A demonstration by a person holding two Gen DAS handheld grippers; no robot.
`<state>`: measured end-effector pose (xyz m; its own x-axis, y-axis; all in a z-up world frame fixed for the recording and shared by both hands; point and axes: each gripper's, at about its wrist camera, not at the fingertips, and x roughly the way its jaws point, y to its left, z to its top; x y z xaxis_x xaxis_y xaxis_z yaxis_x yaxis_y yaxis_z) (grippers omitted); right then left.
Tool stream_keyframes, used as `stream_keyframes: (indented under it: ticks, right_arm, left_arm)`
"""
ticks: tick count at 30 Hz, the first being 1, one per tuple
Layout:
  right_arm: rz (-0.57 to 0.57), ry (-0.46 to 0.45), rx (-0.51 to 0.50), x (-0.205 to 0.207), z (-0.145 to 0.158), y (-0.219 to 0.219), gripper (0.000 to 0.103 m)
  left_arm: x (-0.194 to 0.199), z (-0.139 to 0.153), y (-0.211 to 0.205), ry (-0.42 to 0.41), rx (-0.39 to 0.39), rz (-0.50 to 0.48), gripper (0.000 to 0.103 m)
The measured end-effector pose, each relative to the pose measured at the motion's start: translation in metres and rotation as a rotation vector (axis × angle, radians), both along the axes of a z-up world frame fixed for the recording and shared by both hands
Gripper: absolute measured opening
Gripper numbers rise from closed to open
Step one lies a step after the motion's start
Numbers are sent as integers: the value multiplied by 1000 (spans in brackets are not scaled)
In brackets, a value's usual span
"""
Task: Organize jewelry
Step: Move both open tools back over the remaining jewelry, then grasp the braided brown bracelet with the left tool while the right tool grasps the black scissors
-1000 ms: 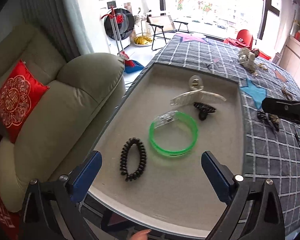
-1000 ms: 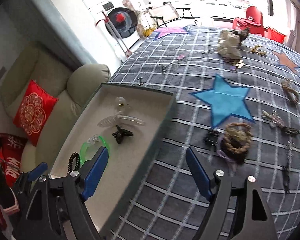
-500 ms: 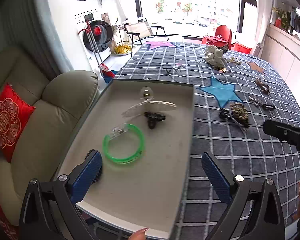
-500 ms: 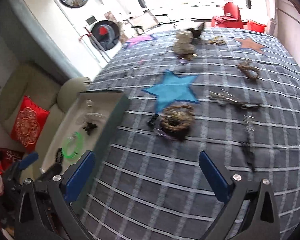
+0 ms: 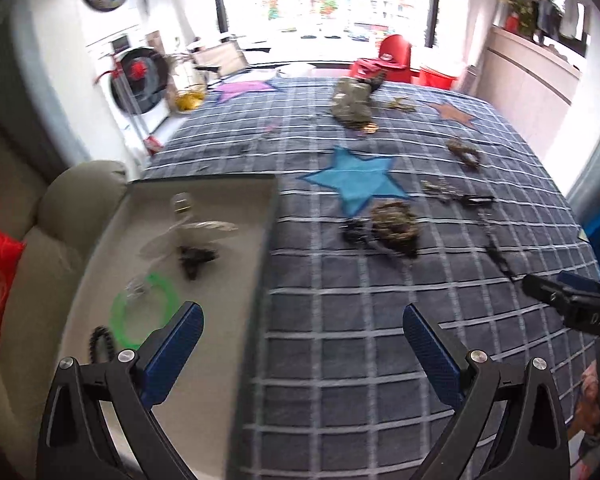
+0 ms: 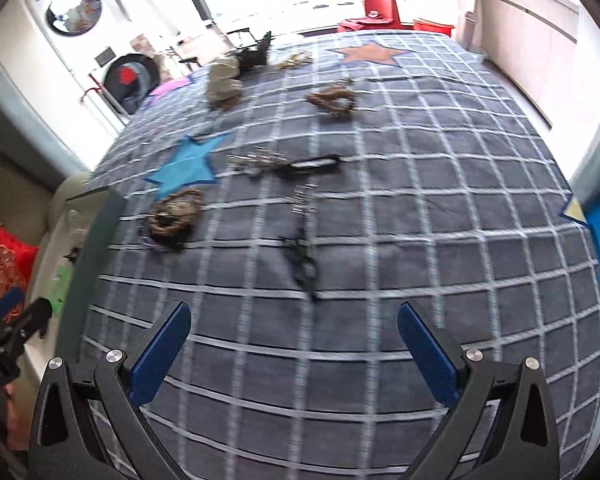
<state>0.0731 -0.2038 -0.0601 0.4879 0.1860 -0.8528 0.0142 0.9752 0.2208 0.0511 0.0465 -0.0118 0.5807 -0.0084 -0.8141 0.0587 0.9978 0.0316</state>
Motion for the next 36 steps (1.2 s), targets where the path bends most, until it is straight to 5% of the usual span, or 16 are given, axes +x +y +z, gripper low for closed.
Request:
stream_keyframes:
  ticks: [18,29,36]
  right_arm:
    - [36,-16,-95,10,-15,7,103]
    - [62,-18,-164,23,-24,24,83]
    - [87,-30,-232,26,-26,35,79]
  left_arm:
    - [93,-39,-64,83,-15,-176,101]
    - [130,-61,-84,115,-1,-227,100]
    - [135,-69,-91,145,-8,-262,73]
